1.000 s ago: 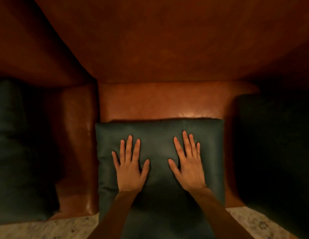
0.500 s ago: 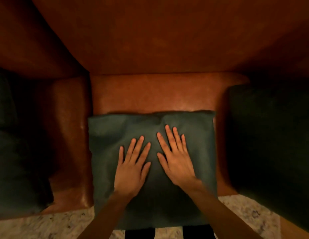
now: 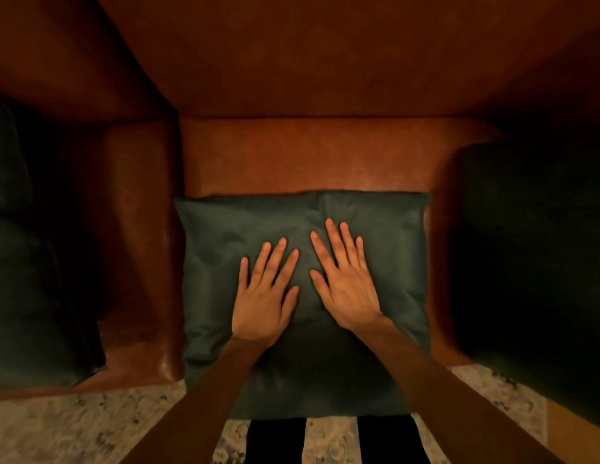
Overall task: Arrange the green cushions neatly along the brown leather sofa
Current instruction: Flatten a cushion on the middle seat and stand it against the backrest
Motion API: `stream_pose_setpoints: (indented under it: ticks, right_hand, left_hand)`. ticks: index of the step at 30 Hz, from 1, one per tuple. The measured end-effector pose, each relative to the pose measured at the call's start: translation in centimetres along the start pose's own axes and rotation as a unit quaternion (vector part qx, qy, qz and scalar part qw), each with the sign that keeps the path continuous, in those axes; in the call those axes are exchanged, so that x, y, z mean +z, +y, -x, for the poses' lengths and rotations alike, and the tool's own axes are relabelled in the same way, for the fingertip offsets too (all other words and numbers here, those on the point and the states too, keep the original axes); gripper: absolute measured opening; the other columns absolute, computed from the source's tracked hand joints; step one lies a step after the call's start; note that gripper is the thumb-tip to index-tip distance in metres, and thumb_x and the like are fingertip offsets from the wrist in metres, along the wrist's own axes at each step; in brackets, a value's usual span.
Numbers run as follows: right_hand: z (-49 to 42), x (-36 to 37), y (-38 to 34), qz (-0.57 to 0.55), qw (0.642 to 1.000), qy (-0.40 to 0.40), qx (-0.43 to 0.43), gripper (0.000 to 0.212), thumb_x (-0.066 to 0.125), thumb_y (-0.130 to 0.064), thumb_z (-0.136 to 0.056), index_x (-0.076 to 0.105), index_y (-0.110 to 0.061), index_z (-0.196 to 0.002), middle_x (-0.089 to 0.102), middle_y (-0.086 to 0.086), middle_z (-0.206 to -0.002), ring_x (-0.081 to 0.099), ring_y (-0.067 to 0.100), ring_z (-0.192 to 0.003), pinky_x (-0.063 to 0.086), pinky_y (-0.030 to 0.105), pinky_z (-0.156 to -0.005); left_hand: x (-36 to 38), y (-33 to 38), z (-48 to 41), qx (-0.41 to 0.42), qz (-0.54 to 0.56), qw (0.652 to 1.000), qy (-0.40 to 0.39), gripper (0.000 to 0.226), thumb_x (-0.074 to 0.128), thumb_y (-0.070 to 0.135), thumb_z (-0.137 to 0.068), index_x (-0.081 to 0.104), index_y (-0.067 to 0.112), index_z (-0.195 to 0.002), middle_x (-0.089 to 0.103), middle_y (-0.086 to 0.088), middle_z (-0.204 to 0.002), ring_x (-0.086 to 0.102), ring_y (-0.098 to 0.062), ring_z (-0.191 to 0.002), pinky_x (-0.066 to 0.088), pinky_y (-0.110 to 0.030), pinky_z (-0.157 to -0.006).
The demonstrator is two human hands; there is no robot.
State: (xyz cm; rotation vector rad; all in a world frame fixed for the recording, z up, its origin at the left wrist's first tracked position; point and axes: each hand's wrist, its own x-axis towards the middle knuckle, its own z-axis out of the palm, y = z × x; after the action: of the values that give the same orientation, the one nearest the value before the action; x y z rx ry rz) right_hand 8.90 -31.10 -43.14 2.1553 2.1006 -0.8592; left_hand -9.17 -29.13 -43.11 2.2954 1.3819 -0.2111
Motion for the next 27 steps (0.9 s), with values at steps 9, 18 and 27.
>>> stream_pose_setpoints:
  ticks: [9,18,27]
  right_hand:
    - [8.4,-5.1,5.5,-0.298,0.862,0.083,0.401,0.092,0.061,-0.063,-0.082,0.012,-0.034,-0.154,0.007,-0.001,-0.165,0.006,0.019,-0.152,0.004,0.040,-0.123]
    - [5.9,-6.9,5.0,-0.496,0.723,0.135,0.461,0.058,0.079,-0.036,-0.078,0.059,-0.014,-0.128,0.064,0.003,-0.123,0.060,0.021,-0.109,0.047,0.036,-0.099]
    - [3.1,-18.1,4.4,-0.644,0.668,0.213,0.307,0.075,0.082,-0.056,-0.058,0.059,-0.025,-0.122,0.069,0.002,-0.121,0.067,0.020,-0.110,0.052,0.040,-0.098]
  left_hand:
    - [-5.1,-4.9,4.2,-0.346,0.308,0.878,0.125,0.102,0.058,0.067,-0.075,0.019,0.016,-0.153,0.020,-0.009,-0.161,0.018,-0.024,-0.149,0.015,-0.040,-0.122]
    - [-7.9,-5.0,2.3,-0.428,0.562,0.705,0.062,0.068,0.076,0.034,-0.079,0.047,0.022,-0.139,0.057,0.005,-0.121,0.055,-0.016,-0.112,0.043,-0.030,-0.096]
    - [-16.5,-3.2,-1.0,-0.291,0.598,0.722,0.190,0.074,0.076,0.049,-0.074,0.047,0.026,-0.137,0.061,0.005,-0.129,0.061,-0.011,-0.114,0.048,-0.031,-0.097]
